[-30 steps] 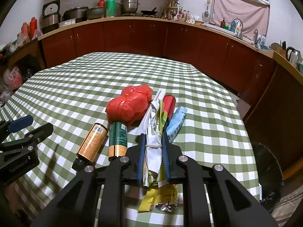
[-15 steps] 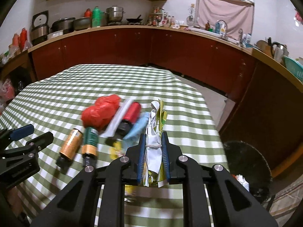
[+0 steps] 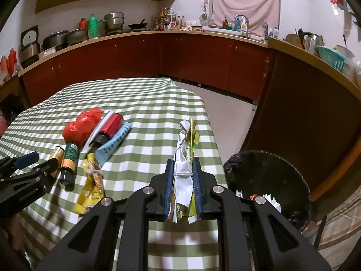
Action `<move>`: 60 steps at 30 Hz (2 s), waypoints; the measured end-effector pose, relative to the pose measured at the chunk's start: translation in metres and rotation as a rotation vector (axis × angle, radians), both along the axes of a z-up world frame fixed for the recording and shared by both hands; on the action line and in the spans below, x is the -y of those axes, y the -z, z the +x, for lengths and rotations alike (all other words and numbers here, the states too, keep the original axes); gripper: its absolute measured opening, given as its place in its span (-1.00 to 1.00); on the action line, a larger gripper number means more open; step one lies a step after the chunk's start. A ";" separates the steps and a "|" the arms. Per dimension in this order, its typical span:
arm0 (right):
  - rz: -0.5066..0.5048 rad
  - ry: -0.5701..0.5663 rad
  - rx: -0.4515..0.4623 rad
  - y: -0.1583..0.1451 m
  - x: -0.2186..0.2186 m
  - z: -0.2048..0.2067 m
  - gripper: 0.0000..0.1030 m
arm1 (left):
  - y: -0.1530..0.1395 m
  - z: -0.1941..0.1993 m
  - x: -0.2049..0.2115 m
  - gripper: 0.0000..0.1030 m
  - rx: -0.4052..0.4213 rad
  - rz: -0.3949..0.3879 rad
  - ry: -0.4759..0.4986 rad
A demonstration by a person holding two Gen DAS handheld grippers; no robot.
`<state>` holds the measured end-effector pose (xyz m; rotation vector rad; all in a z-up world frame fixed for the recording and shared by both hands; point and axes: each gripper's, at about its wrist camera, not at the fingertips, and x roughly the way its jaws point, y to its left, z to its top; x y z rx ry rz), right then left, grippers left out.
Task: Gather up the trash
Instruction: 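Grasp a white wrapper with the right gripper while the left grasps the orange bottle, then carry the white wrapper and orange bottle in both grippers over the black bin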
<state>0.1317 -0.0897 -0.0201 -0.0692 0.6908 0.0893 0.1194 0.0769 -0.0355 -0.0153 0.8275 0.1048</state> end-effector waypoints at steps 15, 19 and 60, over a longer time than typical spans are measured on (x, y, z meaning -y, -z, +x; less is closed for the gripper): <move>0.026 0.017 -0.003 0.007 0.016 0.000 -0.65 | 0.011 0.002 0.009 -0.55 -0.015 0.016 0.045; 0.028 0.018 0.002 0.006 0.018 -0.001 -0.65 | 0.006 -0.006 0.011 -0.55 -0.002 0.011 0.041; 0.053 0.284 0.066 0.000 0.168 -0.008 -0.65 | -0.030 0.038 0.241 -0.55 0.133 0.000 0.403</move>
